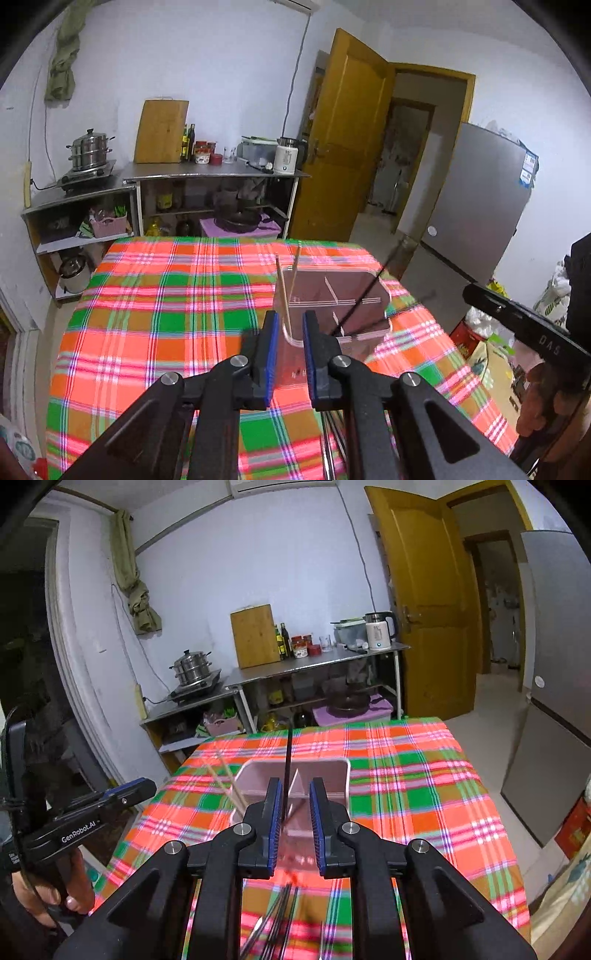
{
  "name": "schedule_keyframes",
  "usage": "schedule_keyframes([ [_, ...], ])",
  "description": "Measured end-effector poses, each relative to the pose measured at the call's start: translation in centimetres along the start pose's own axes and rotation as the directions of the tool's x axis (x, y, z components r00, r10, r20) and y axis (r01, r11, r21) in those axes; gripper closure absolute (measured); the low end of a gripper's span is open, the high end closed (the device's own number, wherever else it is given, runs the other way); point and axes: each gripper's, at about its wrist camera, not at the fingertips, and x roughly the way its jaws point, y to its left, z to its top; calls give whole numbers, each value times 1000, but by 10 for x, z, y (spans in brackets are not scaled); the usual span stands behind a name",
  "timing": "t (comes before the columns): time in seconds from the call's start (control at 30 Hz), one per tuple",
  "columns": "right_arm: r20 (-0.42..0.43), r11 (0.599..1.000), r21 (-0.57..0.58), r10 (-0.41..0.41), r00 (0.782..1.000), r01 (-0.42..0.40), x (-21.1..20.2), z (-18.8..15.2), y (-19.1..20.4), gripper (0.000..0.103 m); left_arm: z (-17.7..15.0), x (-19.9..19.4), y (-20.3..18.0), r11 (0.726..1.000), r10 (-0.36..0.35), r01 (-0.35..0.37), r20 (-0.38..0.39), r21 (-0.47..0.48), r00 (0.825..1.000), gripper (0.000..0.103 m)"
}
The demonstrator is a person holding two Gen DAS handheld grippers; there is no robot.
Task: Organize utensils
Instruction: 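Lower the chopsticks into the basket and open both tools, then withdraw both open tools from the basket toward the remaining chopsticks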
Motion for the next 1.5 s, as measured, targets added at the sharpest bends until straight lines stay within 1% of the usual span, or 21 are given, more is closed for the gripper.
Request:
schedule_keyframes([
  [0.17,-26,1000,17,8,1000,-7,-13,-27,-3,87,-32,-11,-6,1000,-8,8,-31,12,1000,91],
  [0.43,-78,999,41,6,997,-3,-27,-66,-8,87,-66,-22,-11,1000,-20,22,-56,19,998,91],
  [0.73,-110,1000,-3,-17,994,17,-38,-91,-3,87,-97,-27,-12,999,-39,41,-95,14,995,91],
  [0.93,-152,1000,5,-20,988,21,-35,-109,-5,87,-113,-21,-13,999,-39,42,-143,13,989,91],
  [1.17,-200,1000,5,-24,980,26,-25,-121,-5,87,-130,0,-16,998,-51,54,-220,11,974,90],
  [1.33,-242,999,9,-28,970,31,-13,-130,-10,87,-141,22,-16,998,-61,63,-279,1,958,82],
  [1.5,-285,999,7,-32,958,36,1,-140,-13,87,-148,44,-16,998,-63,64,-324,-6,944,81],
])
